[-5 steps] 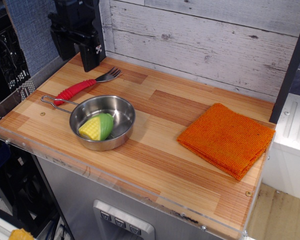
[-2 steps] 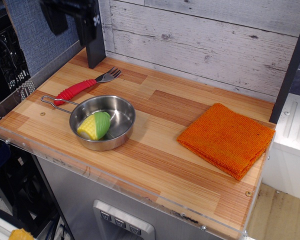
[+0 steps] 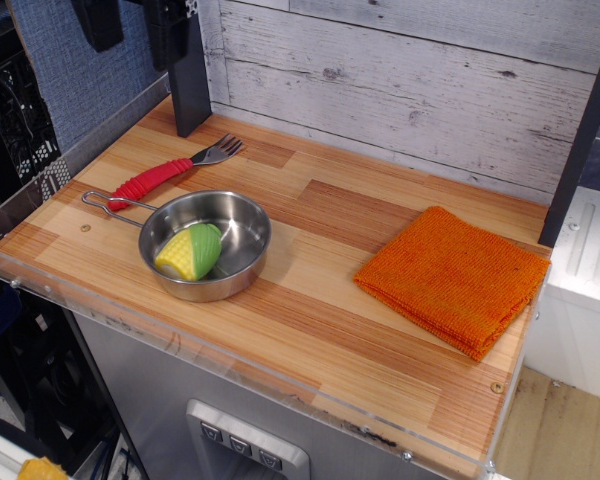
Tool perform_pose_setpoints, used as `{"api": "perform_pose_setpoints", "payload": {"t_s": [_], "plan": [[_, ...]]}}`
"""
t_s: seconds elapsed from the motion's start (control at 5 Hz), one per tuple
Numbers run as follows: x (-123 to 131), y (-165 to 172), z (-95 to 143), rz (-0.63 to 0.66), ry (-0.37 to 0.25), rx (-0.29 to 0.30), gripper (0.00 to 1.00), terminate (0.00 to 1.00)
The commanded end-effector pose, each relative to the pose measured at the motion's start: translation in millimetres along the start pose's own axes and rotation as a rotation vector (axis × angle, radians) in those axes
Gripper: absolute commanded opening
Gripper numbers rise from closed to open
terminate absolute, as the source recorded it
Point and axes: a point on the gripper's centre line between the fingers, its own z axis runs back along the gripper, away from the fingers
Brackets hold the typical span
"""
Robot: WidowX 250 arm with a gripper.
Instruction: Put the fork above the pan.
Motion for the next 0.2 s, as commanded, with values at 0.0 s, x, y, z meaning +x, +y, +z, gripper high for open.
{"api": "perform_pose_setpoints", "payload": {"t_s": [0.0], "plan": [[0.2, 4.5, 24.2, 0.008, -0.067, 0.033, 1.0, 1.0]]}}
